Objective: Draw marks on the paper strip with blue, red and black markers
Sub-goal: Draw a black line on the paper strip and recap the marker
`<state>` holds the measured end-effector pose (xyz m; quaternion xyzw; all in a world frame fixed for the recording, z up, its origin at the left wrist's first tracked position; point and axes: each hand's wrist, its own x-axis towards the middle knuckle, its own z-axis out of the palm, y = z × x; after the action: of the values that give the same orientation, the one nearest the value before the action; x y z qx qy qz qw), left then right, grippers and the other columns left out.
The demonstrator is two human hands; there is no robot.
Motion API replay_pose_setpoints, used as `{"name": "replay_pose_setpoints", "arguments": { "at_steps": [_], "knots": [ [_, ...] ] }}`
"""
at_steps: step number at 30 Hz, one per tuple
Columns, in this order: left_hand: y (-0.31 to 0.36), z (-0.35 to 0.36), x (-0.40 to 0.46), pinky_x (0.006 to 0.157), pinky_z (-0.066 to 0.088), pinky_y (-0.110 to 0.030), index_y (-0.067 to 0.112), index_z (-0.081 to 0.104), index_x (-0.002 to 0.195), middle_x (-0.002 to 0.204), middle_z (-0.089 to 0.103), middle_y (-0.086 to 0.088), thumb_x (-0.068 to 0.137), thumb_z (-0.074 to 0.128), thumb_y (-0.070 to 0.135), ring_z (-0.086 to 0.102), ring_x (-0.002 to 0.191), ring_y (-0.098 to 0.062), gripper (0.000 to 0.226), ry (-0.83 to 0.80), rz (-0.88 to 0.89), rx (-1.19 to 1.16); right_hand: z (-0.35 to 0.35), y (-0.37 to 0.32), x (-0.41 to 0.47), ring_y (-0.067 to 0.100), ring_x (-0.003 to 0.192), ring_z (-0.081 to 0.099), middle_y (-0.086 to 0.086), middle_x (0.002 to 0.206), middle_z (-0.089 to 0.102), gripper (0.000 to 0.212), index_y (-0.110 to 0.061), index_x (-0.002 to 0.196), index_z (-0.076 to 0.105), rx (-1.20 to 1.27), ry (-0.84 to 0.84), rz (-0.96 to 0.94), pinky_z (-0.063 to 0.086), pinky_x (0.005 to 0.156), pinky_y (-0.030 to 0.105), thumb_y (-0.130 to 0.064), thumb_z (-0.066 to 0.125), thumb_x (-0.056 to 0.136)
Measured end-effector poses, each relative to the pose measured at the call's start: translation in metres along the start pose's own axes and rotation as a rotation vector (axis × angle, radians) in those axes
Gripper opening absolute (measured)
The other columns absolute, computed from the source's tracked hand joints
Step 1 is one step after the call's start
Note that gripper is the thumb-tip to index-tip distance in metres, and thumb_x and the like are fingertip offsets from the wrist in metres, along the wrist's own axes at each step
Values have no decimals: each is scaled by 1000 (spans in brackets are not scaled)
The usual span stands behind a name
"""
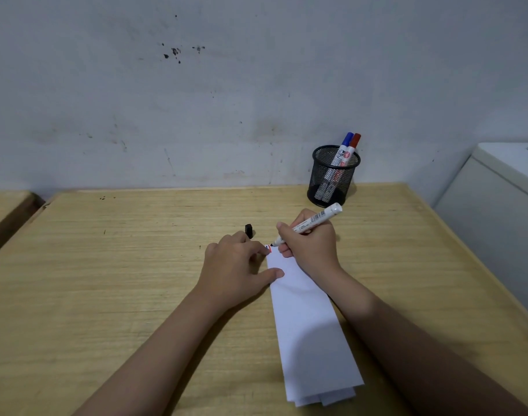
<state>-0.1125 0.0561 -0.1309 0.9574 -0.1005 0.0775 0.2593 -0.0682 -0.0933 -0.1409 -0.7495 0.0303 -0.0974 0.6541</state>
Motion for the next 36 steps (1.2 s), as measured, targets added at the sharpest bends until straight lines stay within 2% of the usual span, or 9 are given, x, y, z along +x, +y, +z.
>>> {"name": "replay_pose_setpoints", "arguments": {
  "at_steps": [5,14,21,24,27,31,33,35,36],
  "knots": [
    [1,0,0,83,33,-34,31,65,109,88,54,7,68,66,60,52,96,-16,50,-4,-9,5,-1,-3,0,21,47,66,22,62,67,25,-7,64,48,-8,-5,18,57,50,36,-6,69,78],
    [2,0,0,82,31,-34,32,65,108,88,52,7,68,65,61,51,95,-15,49,-12,-17,28,-2,-4,0,21,40,58,14,50,60,26,-12,58,43,-32,-29,37,51,47,34,-2,63,71],
    [-3,4,1,83,34,-35,31,65,104,88,56,7,67,66,62,52,93,-15,49,21,10,33,-5,-3,-3,18,51,68,1,53,68,25,-12,69,52,164,65,7,59,56,37,-21,71,83],
    [-6,7,1,80,36,-35,28,63,94,87,56,8,63,66,63,53,87,-12,47,61,30,-7,-3,-4,-4,17,60,71,-2,58,70,21,-16,70,55,178,67,4,61,64,38,-23,67,85],
    [-7,7,3,78,42,-37,26,53,88,91,55,10,63,72,50,52,84,-11,39,176,4,-126,-3,-5,-4,17,65,72,-2,62,71,19,-18,70,56,203,30,-7,60,71,40,-19,65,87],
    [-15,4,14,80,50,-41,20,55,112,111,55,4,76,67,23,56,90,-16,38,319,-9,-235,-3,-9,-7,2,62,67,-3,68,67,20,-18,70,58,194,-16,-70,54,63,23,-11,63,88],
    [-18,3,20,80,51,-38,20,55,120,116,56,-1,79,64,14,58,92,-20,41,288,11,-218,-4,-9,-9,8,70,70,-3,71,70,22,-26,69,61,170,-26,-71,56,65,30,-14,64,87],
    [-19,3,27,78,52,-37,19,61,114,108,60,-2,80,63,10,59,90,-20,35,241,27,-195,-6,-10,-10,17,77,72,-1,75,73,21,-30,69,64,152,-28,-72,57,70,40,-17,65,86],
    [-19,3,31,79,52,-36,18,64,109,102,62,-2,80,63,9,59,87,-18,30,216,23,-185,-7,-12,-10,17,78,73,-2,75,74,20,-30,70,64,156,-19,-73,57,70,41,-18,65,87]
  ]
}}
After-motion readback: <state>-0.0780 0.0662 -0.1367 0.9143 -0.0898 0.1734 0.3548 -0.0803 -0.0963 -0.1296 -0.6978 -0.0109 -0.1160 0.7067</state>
